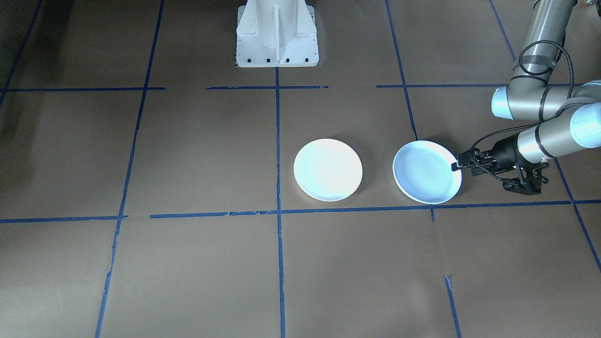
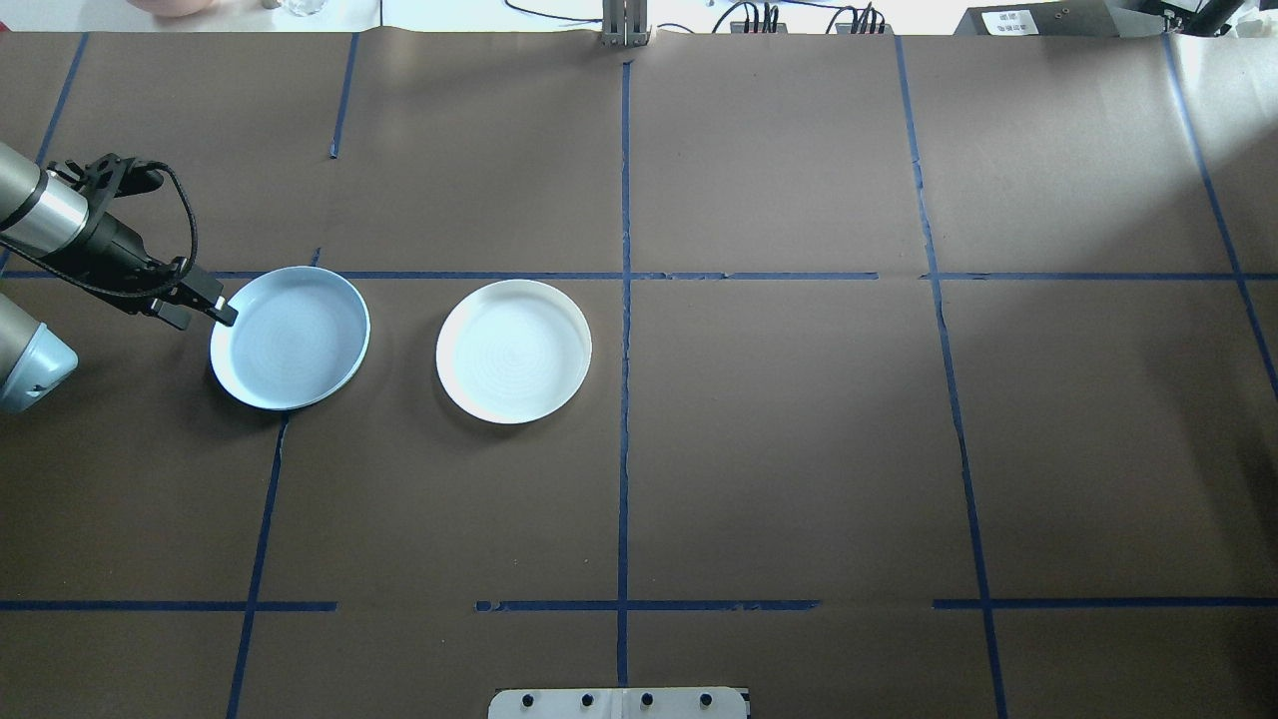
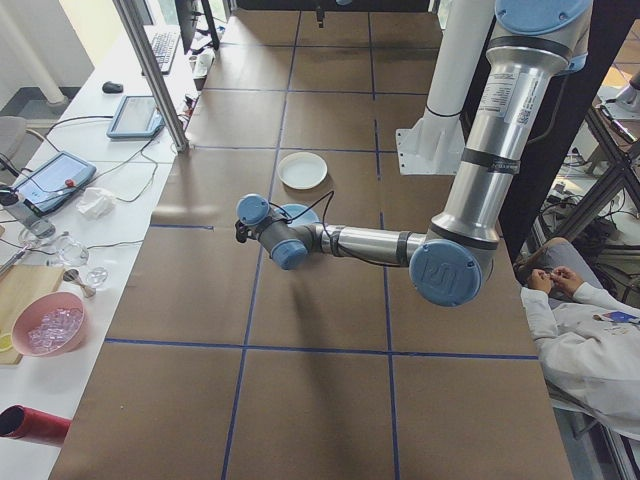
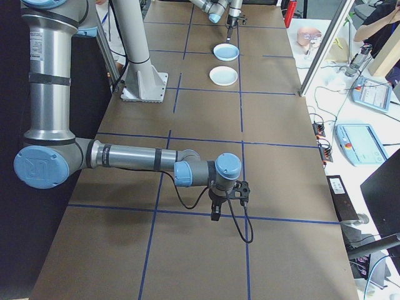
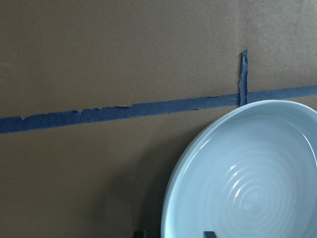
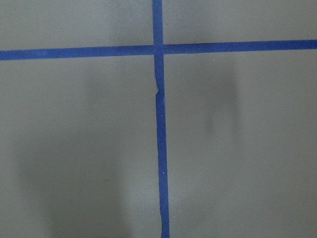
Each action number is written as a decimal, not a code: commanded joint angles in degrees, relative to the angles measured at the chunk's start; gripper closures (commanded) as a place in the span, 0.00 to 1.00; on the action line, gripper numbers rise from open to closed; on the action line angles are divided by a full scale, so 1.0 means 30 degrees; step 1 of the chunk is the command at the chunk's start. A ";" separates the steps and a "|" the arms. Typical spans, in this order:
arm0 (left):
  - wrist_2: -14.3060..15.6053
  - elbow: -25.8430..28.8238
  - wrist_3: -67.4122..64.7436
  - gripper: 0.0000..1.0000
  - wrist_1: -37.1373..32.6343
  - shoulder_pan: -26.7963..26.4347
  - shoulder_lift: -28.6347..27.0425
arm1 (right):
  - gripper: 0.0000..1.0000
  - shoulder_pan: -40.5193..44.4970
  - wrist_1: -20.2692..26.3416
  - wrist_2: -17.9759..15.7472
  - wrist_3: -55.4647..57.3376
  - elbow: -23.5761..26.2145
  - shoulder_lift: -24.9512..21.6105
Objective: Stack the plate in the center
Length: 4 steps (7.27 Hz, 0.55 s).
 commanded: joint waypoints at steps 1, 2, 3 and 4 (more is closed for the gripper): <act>0.0006 -0.1141 -0.1603 0.02 -0.0105 0.0134 -0.0146 | 0.00 0.0000 0.0000 0.0000 0.0000 0.0000 0.0000; 0.0036 -0.1497 -0.2604 0.02 -0.0105 0.0280 -0.0610 | 0.00 0.0000 0.0000 0.0000 0.0000 0.0000 0.0000; 0.0529 -0.1588 -0.3919 0.01 -0.0192 0.0833 -0.1311 | 0.00 0.0000 0.0029 0.0000 0.0000 0.0000 0.0000; 0.1317 -0.1618 -0.5904 0.01 -0.1237 0.1824 -0.1869 | 0.00 0.0000 0.0000 0.0000 0.0000 0.0000 0.0000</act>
